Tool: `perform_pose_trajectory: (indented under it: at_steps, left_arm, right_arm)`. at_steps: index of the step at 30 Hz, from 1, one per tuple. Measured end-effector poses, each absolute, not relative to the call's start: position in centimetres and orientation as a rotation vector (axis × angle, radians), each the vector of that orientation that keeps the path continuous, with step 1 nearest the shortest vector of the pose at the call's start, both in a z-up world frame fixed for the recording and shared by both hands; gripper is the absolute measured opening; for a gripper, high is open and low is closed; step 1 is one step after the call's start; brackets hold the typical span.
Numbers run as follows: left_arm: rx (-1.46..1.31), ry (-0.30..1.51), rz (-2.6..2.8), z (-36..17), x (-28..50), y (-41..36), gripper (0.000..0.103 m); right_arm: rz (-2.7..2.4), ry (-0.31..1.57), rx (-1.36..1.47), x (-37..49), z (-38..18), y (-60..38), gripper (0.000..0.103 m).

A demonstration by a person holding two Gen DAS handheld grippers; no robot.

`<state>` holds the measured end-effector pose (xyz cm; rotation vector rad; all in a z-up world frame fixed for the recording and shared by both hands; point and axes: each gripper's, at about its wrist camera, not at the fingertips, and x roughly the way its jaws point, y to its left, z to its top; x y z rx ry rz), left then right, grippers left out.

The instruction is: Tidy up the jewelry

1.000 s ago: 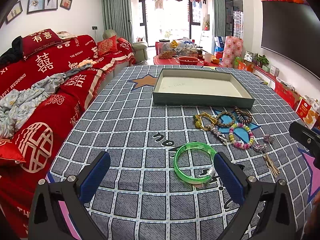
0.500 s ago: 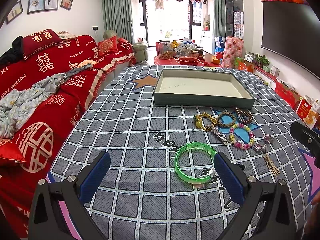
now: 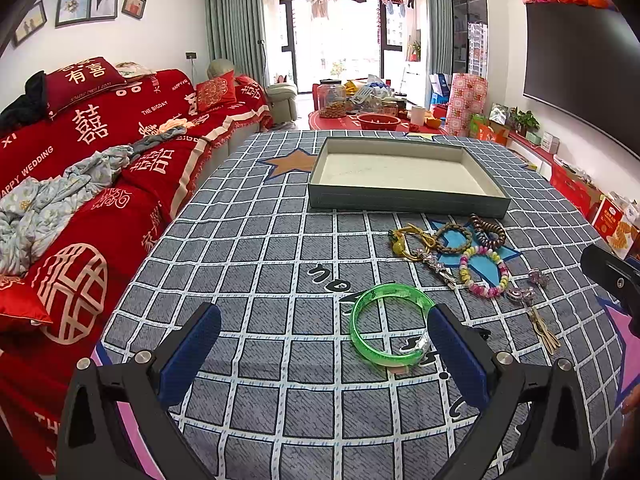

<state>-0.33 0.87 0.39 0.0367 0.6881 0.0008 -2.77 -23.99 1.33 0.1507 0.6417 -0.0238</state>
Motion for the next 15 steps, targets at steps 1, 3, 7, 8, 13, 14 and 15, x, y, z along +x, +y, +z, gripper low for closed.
perform_pose_trajectory:
  at_steps: [1,3,7,8,13,14,15]
  left_arm:
    - [0.036,0.688,0.001,0.39,-0.33,0.88,0.103]
    - [0.037,0.688,0.000,0.37,-0.34,0.84,0.103]
    - [0.037,0.689,0.000,0.37,-0.32,0.88,0.103]
    - [0.037,0.689,0.000,0.37,-0.34,0.84,0.103]
    - [0.038,0.689,0.001,0.41,-0.36,0.98,0.103]
    - [0.039,0.689,0.002,0.41,-0.36,1.00,0.103]
    - [0.038,0.690,0.003,0.38,-0.38,1.09,0.103]
  right_arm:
    - [-0.023,0.641,0.150,-2.78,1.38,-23.91,0.103]
    - [-0.024,0.641,0.151,-2.78,1.38,-23.91,0.103]
    - [-0.024,0.642,0.151,-2.77,1.37,-23.90,0.103]
    - [-0.024,0.642,0.152,-2.77,1.38,-23.87,0.103]
    - [-0.026,0.641,0.151,-2.81,1.38,-23.85,0.103]
    - [-0.022,0.641,0.151,-2.78,1.38,-23.75,0.103]
    - [-0.019,0.643,0.151,-2.81,1.36,-23.77,0.103]
